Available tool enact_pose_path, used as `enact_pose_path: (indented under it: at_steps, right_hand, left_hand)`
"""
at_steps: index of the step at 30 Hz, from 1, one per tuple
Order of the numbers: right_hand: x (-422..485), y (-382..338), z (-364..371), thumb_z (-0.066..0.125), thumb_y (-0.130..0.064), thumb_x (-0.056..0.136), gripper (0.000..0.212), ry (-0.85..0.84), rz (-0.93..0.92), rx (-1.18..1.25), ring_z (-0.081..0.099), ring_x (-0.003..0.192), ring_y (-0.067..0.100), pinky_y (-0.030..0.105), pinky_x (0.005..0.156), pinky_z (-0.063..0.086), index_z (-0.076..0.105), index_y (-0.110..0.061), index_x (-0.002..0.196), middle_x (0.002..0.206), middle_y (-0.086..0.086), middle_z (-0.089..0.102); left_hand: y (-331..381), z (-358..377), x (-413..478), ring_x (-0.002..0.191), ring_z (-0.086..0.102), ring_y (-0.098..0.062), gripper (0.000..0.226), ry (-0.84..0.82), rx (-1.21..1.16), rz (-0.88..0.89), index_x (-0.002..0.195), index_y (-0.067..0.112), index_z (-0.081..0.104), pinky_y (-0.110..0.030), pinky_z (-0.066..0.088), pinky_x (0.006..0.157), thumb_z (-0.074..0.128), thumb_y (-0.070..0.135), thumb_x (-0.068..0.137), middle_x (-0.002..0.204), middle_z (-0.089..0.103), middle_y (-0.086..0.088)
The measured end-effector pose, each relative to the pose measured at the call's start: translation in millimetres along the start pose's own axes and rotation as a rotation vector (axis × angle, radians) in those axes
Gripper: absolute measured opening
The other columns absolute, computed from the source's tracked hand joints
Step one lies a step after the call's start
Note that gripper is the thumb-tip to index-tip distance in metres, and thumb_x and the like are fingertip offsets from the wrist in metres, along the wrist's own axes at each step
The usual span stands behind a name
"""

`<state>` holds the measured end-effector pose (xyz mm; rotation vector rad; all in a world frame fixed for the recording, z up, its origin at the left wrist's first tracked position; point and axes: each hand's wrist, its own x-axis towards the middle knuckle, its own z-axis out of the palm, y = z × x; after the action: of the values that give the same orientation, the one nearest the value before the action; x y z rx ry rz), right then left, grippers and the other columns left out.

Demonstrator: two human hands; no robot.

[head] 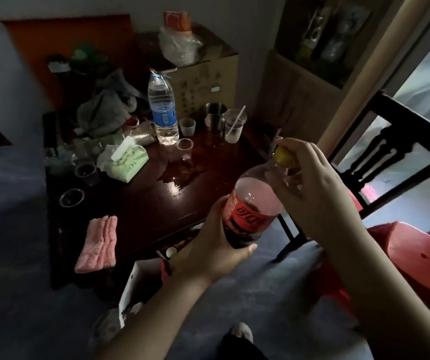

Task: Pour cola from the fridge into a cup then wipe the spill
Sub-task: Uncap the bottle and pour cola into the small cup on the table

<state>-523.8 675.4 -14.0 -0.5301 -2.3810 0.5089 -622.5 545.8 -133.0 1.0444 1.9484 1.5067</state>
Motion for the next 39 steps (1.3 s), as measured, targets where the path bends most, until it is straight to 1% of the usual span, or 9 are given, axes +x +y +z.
enact_pose_path:
  at_steps: [3,9,15,20,24,27,31,36,39]
  right_hand:
    - [25,30,-6,0.055,-0.04,0.086,0.049,-0.05,-0.031,0.013,0.06,0.096,0.017,0.035,0.077,0.054,0.049,-0.016,0.128,0.117,-0.002,0.054]
    - [62,66,13,0.062,-0.03,0.086,0.048,-0.139,-0.089,0.087,0.055,0.099,0.012,0.022,0.08,0.047,0.048,-0.015,0.13,0.119,-0.001,0.053]
    - [99,69,46,0.057,-0.032,0.088,0.05,-0.257,-0.137,0.184,0.055,0.106,0.011,0.031,0.082,0.052,0.044,-0.017,0.134,0.126,-0.003,0.052]
    - [135,68,88,0.058,-0.032,0.089,0.05,-0.329,-0.164,0.183,0.057,0.1,0.011,0.024,0.079,0.049,0.043,-0.02,0.135,0.127,-0.004,0.052]
    - [174,61,115,0.054,-0.039,0.089,0.049,-0.36,-0.186,0.141,0.057,0.101,0.012,0.028,0.08,0.049,0.045,-0.022,0.134,0.125,-0.006,0.055]
    - [204,60,134,0.048,-0.044,0.089,0.047,-0.357,-0.203,0.13,0.057,0.103,0.014,0.034,0.082,0.05,0.049,-0.021,0.13,0.121,-0.007,0.059]
    - [232,64,157,0.054,-0.031,0.093,0.03,-0.303,-0.21,0.128,0.055,0.1,0.008,0.018,0.077,0.04,0.058,-0.022,0.121,0.113,-0.012,0.058]
    - [256,68,171,0.06,-0.038,0.088,0.022,-0.249,-0.122,0.073,0.052,0.08,0.002,0.014,0.061,0.036,0.067,-0.022,0.102,0.089,-0.011,0.061]
    - [267,72,174,0.063,-0.047,0.082,0.028,-0.272,-0.062,0.061,0.047,0.067,0.004,0.011,0.056,0.035,0.066,-0.023,0.096,0.074,-0.012,0.057]
  left_hand:
    - [9,20,24,0.105,0.053,0.017,0.086,0.053,-0.003,-0.025,0.119,0.054,0.033,-0.002,0.04,0.081,0.085,0.012,0.063,0.111,0.053,0.04]
    - [1,36,58,0.112,0.05,0.016,0.094,0.216,-0.006,-0.028,0.123,0.045,0.032,-0.001,0.036,0.088,0.086,0.0,0.06,0.12,0.051,0.021]
    - [-19,9,78,0.115,0.052,0.007,0.094,0.33,0.098,-0.08,0.133,0.03,0.035,-0.006,0.037,0.092,0.088,0.008,0.058,0.123,0.055,0.012]
    - [-51,-22,107,0.113,0.058,-0.006,0.085,0.378,0.141,-0.122,0.128,0.026,0.041,-0.029,0.048,0.095,0.086,0.011,0.057,0.121,0.058,0.006]
    - [-63,-55,137,0.112,0.057,-0.003,0.09,0.417,0.153,-0.114,0.127,0.041,0.039,-0.019,0.046,0.093,0.087,0.009,0.057,0.12,0.058,0.011]
    - [-71,-77,161,0.108,0.058,-0.001,0.093,0.445,0.181,-0.085,0.117,0.056,0.037,-0.015,0.045,0.09,0.086,0.006,0.057,0.115,0.058,0.014]
    - [-82,-97,182,0.102,0.06,-0.004,0.082,0.443,0.2,-0.084,0.119,0.043,0.042,-0.019,0.048,0.086,0.083,0.007,0.058,0.11,0.06,0.011]
    - [-87,-108,199,0.107,0.057,-0.002,0.091,0.421,0.238,-0.082,0.119,0.057,0.035,-0.011,0.042,0.088,0.083,0.007,0.059,0.114,0.057,0.014]
    - [-88,-109,207,0.108,0.056,0.0,0.088,0.42,0.246,-0.091,0.12,0.053,0.038,-0.012,0.042,0.088,0.083,0.008,0.059,0.115,0.055,0.017]
